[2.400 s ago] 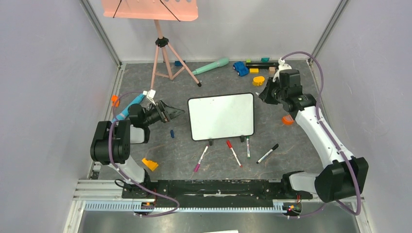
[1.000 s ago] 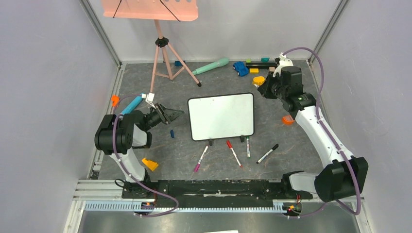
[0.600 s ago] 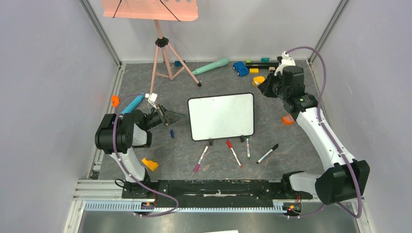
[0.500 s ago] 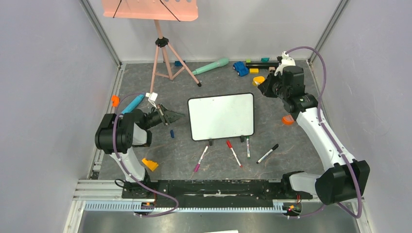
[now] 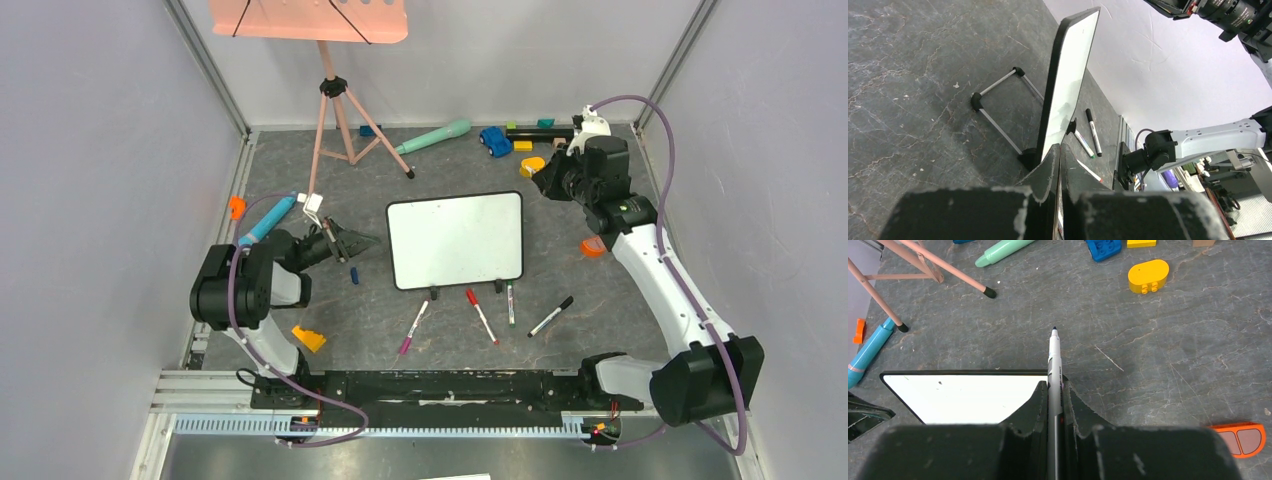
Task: Write a sentence on the whiteboard
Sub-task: Hold the whiteboard on the whiteboard stand.
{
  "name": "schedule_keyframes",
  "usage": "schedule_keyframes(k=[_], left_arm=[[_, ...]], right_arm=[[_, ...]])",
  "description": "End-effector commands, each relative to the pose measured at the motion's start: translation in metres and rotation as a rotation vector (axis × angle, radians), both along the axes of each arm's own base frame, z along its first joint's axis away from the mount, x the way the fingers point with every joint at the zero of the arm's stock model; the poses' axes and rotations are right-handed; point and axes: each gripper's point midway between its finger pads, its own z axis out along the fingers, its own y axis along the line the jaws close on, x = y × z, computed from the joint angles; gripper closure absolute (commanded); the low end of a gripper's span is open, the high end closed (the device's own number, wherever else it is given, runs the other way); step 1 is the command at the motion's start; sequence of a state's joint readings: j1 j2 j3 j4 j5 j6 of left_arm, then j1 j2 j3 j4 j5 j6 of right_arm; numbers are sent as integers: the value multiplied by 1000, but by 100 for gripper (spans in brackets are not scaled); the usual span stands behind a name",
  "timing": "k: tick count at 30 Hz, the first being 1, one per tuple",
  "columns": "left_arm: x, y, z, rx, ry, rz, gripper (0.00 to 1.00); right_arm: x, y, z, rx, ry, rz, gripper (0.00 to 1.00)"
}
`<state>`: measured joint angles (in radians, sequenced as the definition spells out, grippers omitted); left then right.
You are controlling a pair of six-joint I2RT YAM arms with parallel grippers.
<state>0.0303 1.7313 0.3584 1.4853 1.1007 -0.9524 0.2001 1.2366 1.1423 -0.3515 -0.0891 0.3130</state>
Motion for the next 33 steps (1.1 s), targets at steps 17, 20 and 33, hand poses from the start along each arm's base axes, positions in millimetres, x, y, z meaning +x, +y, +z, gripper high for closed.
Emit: schedule_keyframes(k=[17,20,33], left_arm=[[-12,-10,-1,44,-112,-180,85],[-10,-11,-2,53,-132,-216,51],[0,-29,-9,112,-305,-244,0]], right_arm=[[4,0,29,-2,-92,8,100],[6,1,29,0,-90,13,100],[9,4,24,8,-75,21,100]])
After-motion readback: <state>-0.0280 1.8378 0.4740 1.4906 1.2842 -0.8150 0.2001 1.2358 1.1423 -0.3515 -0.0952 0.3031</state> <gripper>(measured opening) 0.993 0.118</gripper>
